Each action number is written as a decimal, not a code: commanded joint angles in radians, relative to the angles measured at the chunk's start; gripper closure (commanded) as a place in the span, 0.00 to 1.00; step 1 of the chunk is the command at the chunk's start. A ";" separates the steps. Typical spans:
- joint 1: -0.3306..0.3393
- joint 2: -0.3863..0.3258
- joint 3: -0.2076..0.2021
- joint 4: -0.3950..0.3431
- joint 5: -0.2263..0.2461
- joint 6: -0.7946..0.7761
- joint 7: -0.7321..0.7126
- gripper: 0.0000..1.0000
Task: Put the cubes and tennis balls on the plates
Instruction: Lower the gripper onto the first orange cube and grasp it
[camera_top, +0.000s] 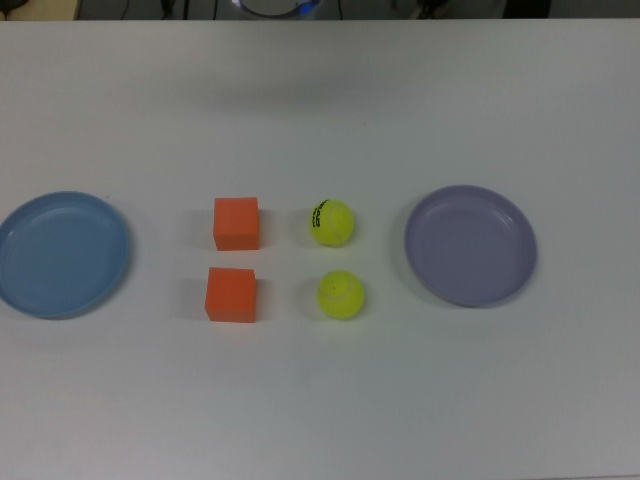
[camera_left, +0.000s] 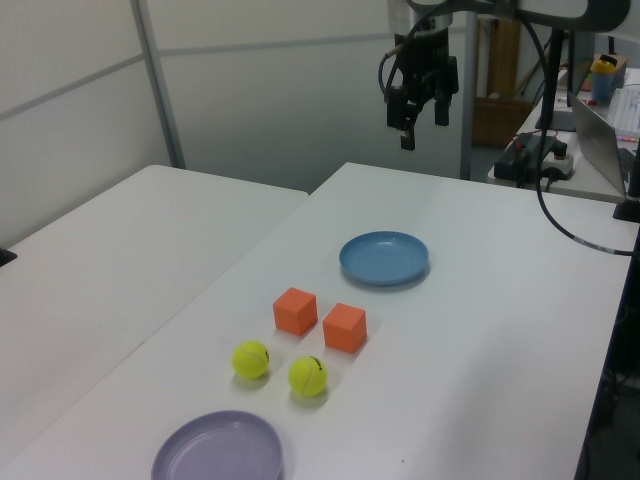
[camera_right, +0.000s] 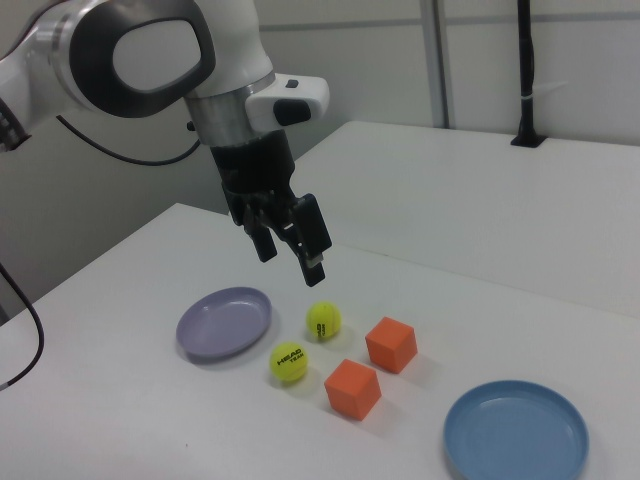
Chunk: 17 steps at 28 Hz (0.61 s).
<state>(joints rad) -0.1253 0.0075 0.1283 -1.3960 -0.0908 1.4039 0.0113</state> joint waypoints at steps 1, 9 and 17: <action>0.056 0.005 0.037 -0.005 -0.006 0.078 0.001 0.00; 0.110 0.078 0.042 -0.005 -0.018 0.092 0.004 0.00; 0.158 0.244 0.042 -0.009 -0.024 0.322 0.021 0.00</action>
<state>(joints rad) 0.0022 0.1542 0.1767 -1.4068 -0.0953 1.6256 0.0153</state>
